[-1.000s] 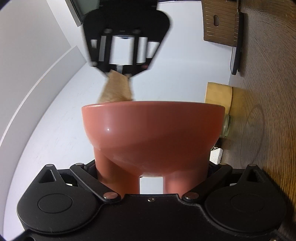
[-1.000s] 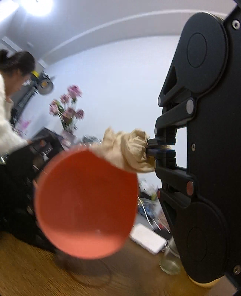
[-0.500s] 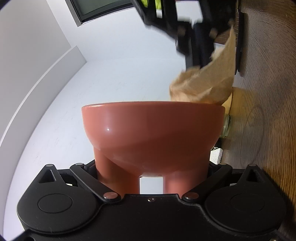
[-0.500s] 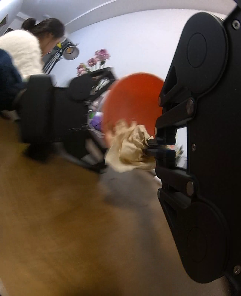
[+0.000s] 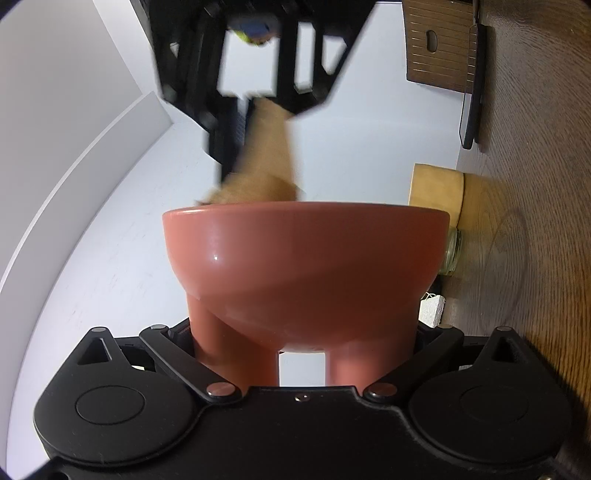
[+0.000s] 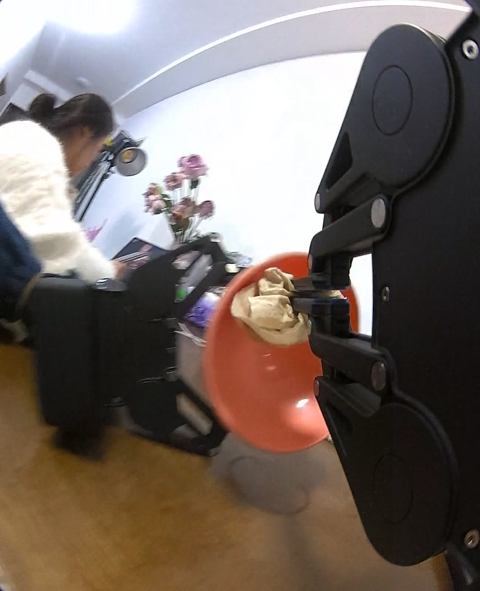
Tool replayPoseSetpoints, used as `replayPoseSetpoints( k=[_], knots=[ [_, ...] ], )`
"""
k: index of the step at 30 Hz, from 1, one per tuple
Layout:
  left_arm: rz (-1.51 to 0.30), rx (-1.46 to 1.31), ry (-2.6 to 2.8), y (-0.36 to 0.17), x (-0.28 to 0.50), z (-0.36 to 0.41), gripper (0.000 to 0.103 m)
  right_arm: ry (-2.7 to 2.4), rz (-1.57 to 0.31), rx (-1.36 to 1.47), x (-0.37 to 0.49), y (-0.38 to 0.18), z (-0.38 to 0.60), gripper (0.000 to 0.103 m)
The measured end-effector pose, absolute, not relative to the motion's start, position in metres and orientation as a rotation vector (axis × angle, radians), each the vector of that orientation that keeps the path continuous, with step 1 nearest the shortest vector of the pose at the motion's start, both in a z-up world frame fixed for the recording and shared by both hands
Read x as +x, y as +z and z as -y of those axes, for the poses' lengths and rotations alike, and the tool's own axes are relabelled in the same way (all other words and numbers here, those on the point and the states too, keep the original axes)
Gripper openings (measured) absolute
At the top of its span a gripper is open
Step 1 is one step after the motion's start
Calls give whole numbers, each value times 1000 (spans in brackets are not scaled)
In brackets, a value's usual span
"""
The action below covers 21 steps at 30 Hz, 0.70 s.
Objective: Clean bowl
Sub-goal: 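Rub the towel around the bowl's inner wall with the right gripper while the left gripper holds the bowl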
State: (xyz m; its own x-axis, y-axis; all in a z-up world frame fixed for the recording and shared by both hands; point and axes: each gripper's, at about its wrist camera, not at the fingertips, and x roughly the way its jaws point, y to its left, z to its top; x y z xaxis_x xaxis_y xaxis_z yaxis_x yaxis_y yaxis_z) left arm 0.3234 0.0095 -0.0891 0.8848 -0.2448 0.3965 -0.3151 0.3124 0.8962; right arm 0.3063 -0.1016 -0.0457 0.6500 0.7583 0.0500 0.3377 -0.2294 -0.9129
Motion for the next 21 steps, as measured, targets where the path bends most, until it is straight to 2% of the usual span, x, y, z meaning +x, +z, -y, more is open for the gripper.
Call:
replayPoseSetpoints(
  k=[5,11,17,21],
  knots=[
    [517,1269,49,-89,323,-10,98,523,796,-1864,322,-61,107,4],
    [517,1269,49,-89,323,-10,98,610,794,-1902,309,-78,112,4],
    [517,1269,49,-89,323,-10,98,582,866,-1823,303,-56,98,4],
    [517,1269,49,-89,323,-9,98,521,839,-1808,317,-38,94,4]
  ],
)
